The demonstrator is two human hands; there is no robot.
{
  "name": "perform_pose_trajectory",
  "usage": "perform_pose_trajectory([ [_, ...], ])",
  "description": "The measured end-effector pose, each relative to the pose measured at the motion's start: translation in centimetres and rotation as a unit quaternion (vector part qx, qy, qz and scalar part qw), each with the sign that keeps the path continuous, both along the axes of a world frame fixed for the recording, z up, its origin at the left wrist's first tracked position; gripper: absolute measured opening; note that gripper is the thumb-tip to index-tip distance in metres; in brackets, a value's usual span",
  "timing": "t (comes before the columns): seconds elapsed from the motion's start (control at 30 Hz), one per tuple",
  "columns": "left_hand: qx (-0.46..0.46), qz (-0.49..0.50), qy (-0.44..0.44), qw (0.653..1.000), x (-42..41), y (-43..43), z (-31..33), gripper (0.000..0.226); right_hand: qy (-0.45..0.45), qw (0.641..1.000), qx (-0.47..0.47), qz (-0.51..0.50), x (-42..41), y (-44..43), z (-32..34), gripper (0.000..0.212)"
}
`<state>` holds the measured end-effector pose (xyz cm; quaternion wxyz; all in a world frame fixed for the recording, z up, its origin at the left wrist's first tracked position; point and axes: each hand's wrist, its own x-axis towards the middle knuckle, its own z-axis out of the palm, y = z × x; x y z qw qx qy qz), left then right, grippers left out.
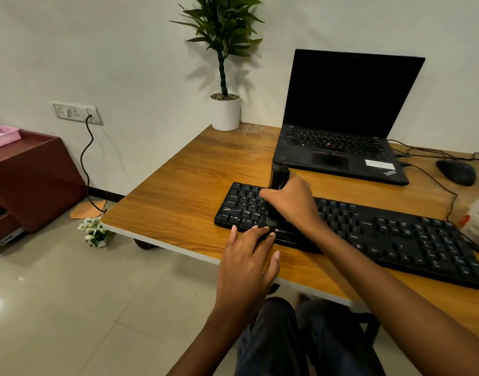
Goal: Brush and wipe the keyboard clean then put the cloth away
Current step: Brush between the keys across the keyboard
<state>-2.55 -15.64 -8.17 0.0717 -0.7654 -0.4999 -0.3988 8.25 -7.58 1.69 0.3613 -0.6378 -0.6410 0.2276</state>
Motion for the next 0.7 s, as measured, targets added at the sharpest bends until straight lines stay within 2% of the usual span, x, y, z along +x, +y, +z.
perform_pose_trajectory([
  [0.13, 0.008, -0.005, 0.003, 1.000, -0.1, -0.1, 0.7, 0.036, 0.029, 0.995, -0.086, 0.036, 0.2, -0.2, 0.8, 0.021],
  [0.23, 0.005, 0.020, -0.059, 0.998, -0.9, 0.2, 1.3, 0.037, 0.073, 0.997, -0.037, -0.003, 0.8, 1.1, 2.0, 0.022],
  [0.27, -0.009, 0.054, -0.081, 0.995, -1.4, 0.6, 1.8, 0.045, 0.071, 0.997, -0.007, -0.011, 0.7, 1.4, 1.9, 0.024],
  [0.33, -0.102, 0.104, -0.090, 0.985, -2.6, 1.8, 3.0, 0.079, 0.066, 0.998, 0.024, -0.009, 0.1, 1.5, 1.2, 0.024],
  [0.4, -0.197, 0.100, -0.074, 0.973, -3.6, 2.9, 3.5, 0.101, 0.068, 0.997, 0.035, 0.006, -0.7, 0.8, 0.0, 0.021],
  [0.47, -0.242, 0.084, -0.092, 0.962, -3.9, 3.4, 3.8, 0.108, 0.070, 0.997, 0.031, 0.013, -1.0, -0.2, -0.8, 0.021],
  [0.6, -0.286, 0.097, -0.126, 0.945, -3.8, 3.3, 3.6, 0.113, 0.075, 0.992, -0.082, 0.056, -0.2, -0.1, 0.4, 0.019],
  [0.7, -0.295, 0.104, -0.125, 0.942, -4.0, 3.4, 3.5, 0.117, 0.068, 0.997, -0.033, 0.035, -0.1, 1.4, 1.5, 0.018],
])
